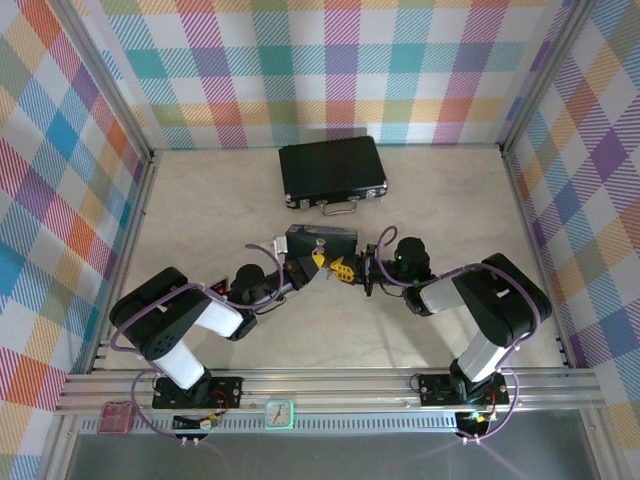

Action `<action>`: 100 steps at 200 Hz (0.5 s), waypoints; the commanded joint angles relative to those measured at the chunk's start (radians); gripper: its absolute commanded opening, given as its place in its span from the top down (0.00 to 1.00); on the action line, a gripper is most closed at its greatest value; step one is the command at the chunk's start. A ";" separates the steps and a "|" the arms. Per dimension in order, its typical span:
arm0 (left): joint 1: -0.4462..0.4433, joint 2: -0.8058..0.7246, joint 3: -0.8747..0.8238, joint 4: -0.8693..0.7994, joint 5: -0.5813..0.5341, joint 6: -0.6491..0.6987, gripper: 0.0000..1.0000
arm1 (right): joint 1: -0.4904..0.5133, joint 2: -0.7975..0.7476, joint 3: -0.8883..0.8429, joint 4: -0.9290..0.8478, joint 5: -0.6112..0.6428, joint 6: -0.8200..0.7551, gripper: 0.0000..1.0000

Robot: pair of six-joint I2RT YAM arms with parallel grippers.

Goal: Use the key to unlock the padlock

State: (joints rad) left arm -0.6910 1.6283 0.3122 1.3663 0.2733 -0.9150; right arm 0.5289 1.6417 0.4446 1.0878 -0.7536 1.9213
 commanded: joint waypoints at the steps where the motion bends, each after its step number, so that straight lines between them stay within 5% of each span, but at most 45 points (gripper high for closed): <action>1: -0.068 0.002 -0.007 -0.010 0.166 0.062 1.00 | -0.007 -0.122 0.077 -0.358 -0.039 -0.341 0.95; 35: -0.083 0.042 0.006 -0.009 0.098 0.047 1.00 | -0.012 -0.364 0.228 -1.109 0.176 -0.924 0.85; 74: -0.129 0.080 0.009 -0.010 -0.012 0.031 1.00 | -0.010 -0.538 0.248 -1.373 0.400 -1.150 0.63; 100: -0.140 0.132 0.012 -0.007 -0.044 0.006 1.00 | -0.010 -0.604 0.242 -1.438 0.492 -1.209 0.60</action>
State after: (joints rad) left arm -0.8185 1.7184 0.3294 1.3544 0.2642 -0.9150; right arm 0.5228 1.0855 0.6643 -0.1829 -0.4076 0.8871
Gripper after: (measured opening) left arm 0.080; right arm 0.400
